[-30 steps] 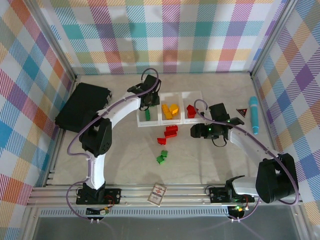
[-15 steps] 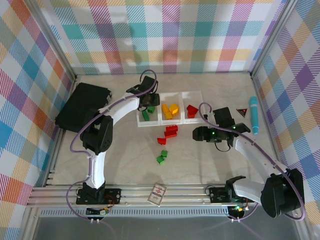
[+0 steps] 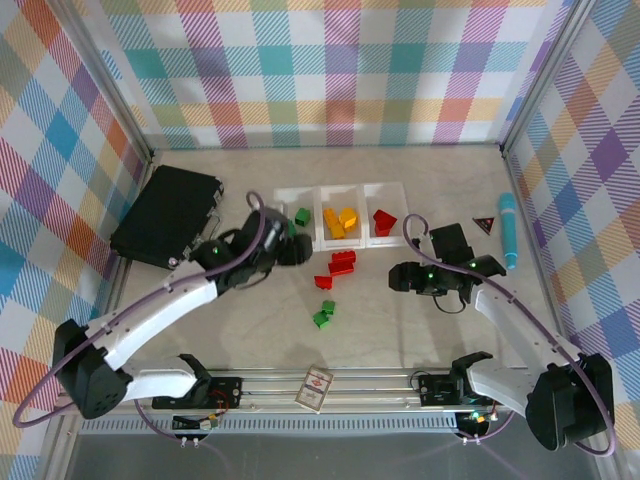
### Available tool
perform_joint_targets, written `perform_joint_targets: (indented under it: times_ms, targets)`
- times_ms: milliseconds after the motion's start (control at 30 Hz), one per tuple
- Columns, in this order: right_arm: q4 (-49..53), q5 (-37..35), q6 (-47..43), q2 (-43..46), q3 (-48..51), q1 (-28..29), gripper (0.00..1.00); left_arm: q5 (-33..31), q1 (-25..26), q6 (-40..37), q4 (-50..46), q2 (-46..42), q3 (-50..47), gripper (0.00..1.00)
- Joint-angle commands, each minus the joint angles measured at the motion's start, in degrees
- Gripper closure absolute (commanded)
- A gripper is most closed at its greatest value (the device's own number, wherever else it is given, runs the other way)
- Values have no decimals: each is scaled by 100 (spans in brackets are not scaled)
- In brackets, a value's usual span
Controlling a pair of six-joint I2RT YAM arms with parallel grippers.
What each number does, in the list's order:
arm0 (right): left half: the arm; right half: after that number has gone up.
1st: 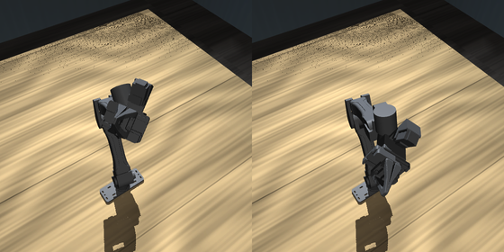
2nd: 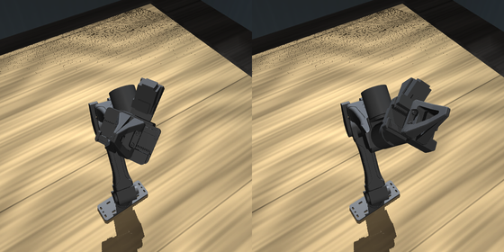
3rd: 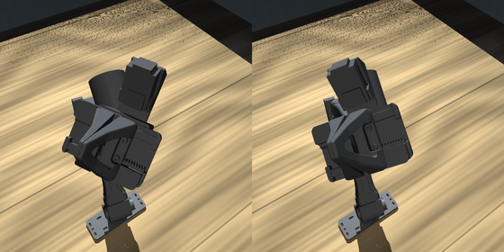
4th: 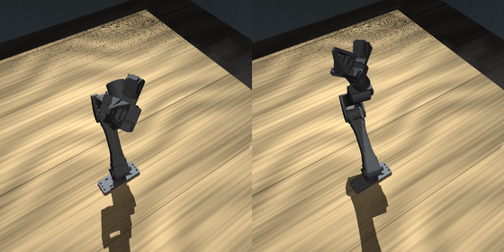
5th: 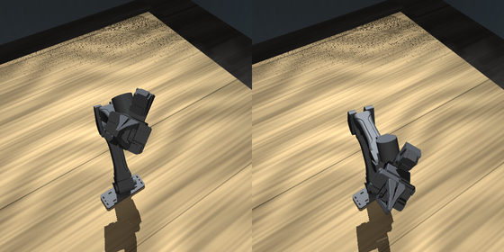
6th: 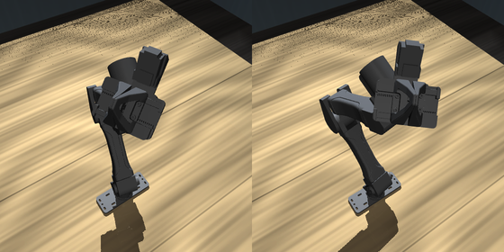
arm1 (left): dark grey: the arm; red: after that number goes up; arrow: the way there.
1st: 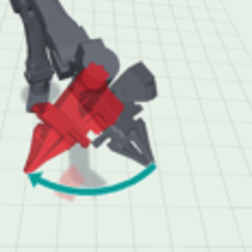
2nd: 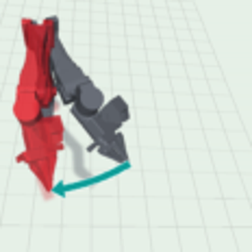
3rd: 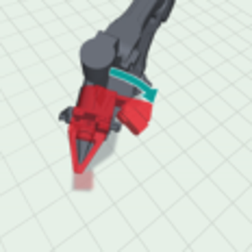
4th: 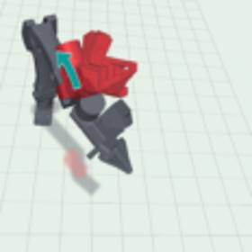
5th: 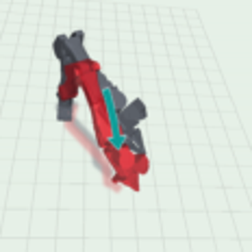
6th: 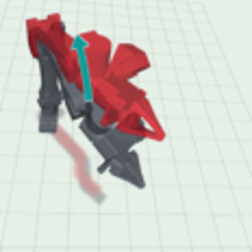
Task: Sort the legos into containers by color
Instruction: Pick up the lego from the middle-left of the table.
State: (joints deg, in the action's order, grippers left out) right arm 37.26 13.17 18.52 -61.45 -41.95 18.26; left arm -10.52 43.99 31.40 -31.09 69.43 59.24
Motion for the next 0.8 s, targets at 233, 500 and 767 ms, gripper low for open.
perform_joint_targets:
  times_ms: [233,500,767]
  targets:
    - [-305,172,56,-338,149,-33,34,-337,1965,534,-516,311,-617,27]
    - [-137,142,-75,-308,137,-33,33,102,2158,-2099,-769,1033,-193,21]
    - [-173,120,-111,-306,136,-33,33,1188,1870,-4183,-191,1111,-646,15]
